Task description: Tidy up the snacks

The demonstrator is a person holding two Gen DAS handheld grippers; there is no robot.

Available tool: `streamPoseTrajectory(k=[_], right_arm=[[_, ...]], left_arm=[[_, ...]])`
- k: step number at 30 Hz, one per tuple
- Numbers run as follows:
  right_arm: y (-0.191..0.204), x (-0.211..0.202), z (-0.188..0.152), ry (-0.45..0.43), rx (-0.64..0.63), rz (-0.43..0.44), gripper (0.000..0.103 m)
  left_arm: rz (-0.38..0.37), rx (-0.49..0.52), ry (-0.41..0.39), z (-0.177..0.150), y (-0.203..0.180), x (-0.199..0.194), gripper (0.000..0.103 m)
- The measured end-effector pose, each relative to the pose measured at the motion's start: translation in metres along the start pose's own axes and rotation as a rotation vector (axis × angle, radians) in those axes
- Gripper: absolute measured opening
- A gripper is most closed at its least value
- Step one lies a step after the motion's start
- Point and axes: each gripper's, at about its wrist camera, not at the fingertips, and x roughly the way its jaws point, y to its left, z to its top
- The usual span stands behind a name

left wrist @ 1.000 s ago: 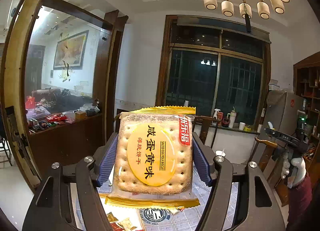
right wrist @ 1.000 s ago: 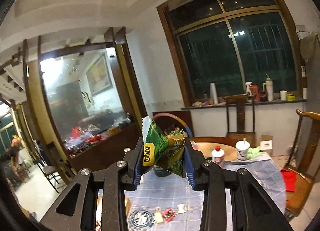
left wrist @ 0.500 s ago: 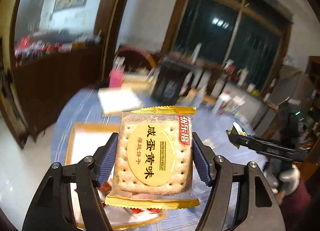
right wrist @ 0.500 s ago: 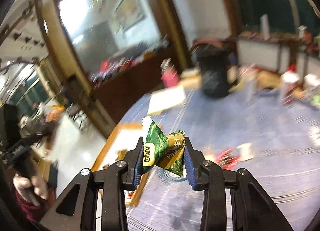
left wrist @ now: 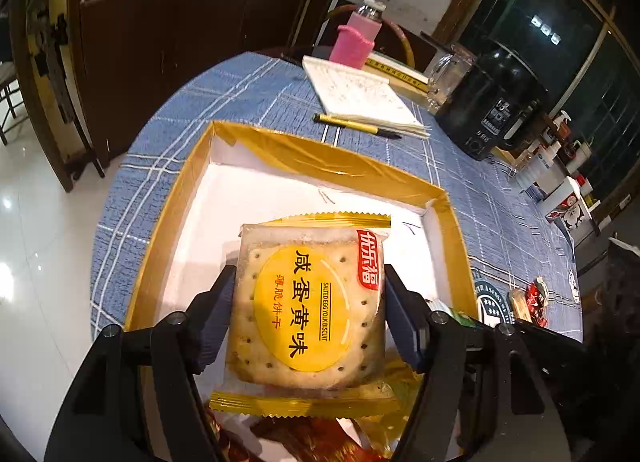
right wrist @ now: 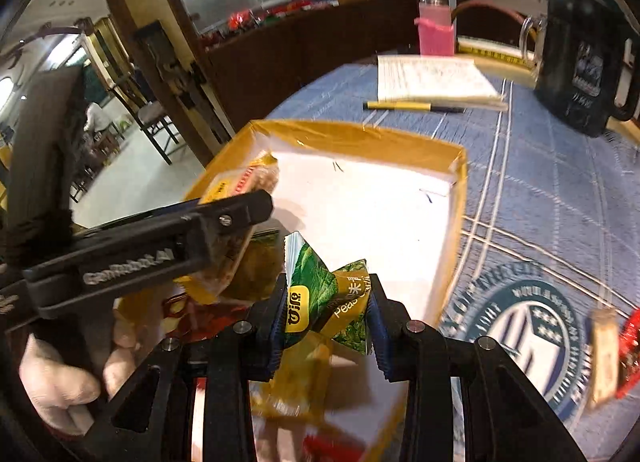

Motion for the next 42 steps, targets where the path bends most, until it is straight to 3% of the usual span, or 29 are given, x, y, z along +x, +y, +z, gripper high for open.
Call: streamPoseTrajectory(k=[5, 10, 13, 16, 17, 18, 19, 20, 25, 30, 33, 35, 37, 39, 42], right_arm=[[-0.015, -0.003, 0.004, -0.009, 0.042, 0.053, 0.046], [-0.036, -0.034, 0.008, -0.111, 0.12, 0.078, 0.05], [-0.04, -0.038, 0.009, -0.125, 0.088, -0.143, 0.052], [-0.047, -0.016, 0.009, -0.065, 0.093, -0.217, 0.05], [-0.05, -0.008, 0.007, -0.037, 0.105, -0.218, 0.047], [-0.053, 0.0, 0.007, -0.015, 0.118, -0.206, 0.034], [-0.057, 0.008, 0.008, 0.01, 0.136, -0.191, 0.01], [-0.062, 0.008, 0.007, 0.01, 0.164, -0.161, 0.014], [-0.081, -0.016, -0.017, 0.005, 0.224, -0.205, 0.013], [-0.101, -0.044, -0.049, -0.007, 0.269, -0.193, 0.018], [-0.109, -0.059, -0.059, -0.017, 0.247, -0.094, 0.025], [-0.121, -0.083, -0.068, -0.084, 0.268, -0.033, 0.025], [-0.14, -0.113, -0.08, -0.145, 0.292, 0.003, 0.04], [-0.166, -0.141, -0.095, -0.197, 0.308, -0.032, 0.044], [-0.21, -0.167, -0.112, -0.234, 0.307, -0.156, 0.048]], left_arm=[[-0.074, -0.034, 0.026, 0.001, 0.0, 0.001, 0.07], [-0.064, -0.028, -0.023, 0.004, -0.003, -0.013, 0.07], [-0.082, -0.029, -0.072, -0.002, -0.006, -0.033, 0.07], [-0.109, -0.037, -0.119, -0.011, -0.012, -0.053, 0.07], [-0.121, -0.042, -0.129, -0.015, -0.014, -0.059, 0.07], [-0.136, -0.047, -0.135, -0.019, -0.017, -0.063, 0.07], [-0.152, -0.053, -0.141, -0.023, -0.019, -0.068, 0.07], [-0.16, -0.059, -0.145, -0.025, -0.022, -0.071, 0.07], [-0.207, -0.082, -0.188, -0.042, -0.037, -0.096, 0.07], [-0.242, -0.065, -0.222, -0.059, -0.064, -0.119, 0.07], [-0.266, -0.064, -0.233, -0.07, -0.081, -0.127, 0.071], [-0.27, -0.052, -0.238, -0.078, -0.092, -0.132, 0.072], [-0.278, -0.041, -0.237, -0.088, -0.102, -0.137, 0.073], [-0.294, -0.037, -0.237, -0.096, -0.107, -0.141, 0.074], [-0.3, -0.045, -0.247, -0.105, -0.111, -0.14, 0.076]])
